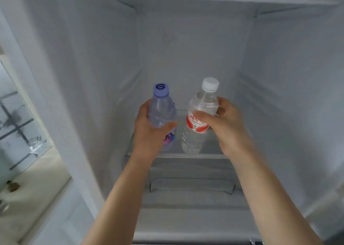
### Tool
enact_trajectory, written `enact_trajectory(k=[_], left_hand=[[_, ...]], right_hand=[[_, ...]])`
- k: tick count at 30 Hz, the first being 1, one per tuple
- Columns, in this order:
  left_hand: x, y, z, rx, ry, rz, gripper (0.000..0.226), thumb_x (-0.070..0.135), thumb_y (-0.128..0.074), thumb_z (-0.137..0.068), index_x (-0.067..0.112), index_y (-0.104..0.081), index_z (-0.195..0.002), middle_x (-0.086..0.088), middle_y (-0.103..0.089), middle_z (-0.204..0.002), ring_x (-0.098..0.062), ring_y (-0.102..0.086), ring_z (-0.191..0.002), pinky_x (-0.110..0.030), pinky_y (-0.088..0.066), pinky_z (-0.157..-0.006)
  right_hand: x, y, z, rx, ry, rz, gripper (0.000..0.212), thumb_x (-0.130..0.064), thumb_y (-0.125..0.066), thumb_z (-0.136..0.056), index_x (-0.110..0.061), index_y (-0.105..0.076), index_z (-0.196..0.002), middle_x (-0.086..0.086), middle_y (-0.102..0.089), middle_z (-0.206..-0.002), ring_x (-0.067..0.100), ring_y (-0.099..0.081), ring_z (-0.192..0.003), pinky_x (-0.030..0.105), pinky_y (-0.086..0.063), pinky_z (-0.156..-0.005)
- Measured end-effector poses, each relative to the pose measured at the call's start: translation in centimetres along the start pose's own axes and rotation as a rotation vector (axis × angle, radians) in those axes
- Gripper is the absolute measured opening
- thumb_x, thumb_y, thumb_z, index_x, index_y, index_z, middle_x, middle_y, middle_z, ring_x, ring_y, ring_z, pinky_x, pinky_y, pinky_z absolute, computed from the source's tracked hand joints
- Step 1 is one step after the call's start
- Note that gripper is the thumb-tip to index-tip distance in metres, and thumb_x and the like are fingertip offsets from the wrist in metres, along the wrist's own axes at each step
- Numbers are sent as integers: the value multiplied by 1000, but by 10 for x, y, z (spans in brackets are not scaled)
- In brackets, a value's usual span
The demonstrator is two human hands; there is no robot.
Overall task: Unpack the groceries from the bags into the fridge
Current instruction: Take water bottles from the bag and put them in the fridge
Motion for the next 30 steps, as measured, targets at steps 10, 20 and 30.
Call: enact_trajectory(k=[10, 20, 30], left_hand=[[-41, 7, -39, 36, 92, 18, 55, 8, -80, -73, 15, -57, -123, 2, -65, -106, -9, -63, -89, -15, -50, -72], [-55, 6, -32, -9, 40, -12, 69, 16, -81, -74, 27, -46, -133, 14, -60, -116, -12, -59, -111, -33, -50, -96], [-78, 4, -34, 56, 16, -113, 54, 30, -80, -68, 24, -59, -117, 2, -69, -101, -16, -68, -89, -41, -59, -79]], right_hand=[[11, -15, -30, -92, -57, 107, 52, -18, -80, -73, -19, -58, -120, -1, -68, -113, 15, -67, -97, 38, -54, -88], [42, -25, -11, -122, 56, 383, 85, -13, -80, -73, -23, -27, -140, -16, -53, -113, 5, -57, -102, 26, -48, -91], [70, -32, -11, -6, 128, 475, 73, -8, -78, -75, -13, -38, -136, 3, -57, -129, 18, -55, -117, 23, -42, -93]])
Point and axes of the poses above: each hand's wrist, its own z-axis away from the middle knuckle, its own y-axis out of the back of the hand, x = y × z, the point moved 6 cm from there along -z, towards the middle knuckle
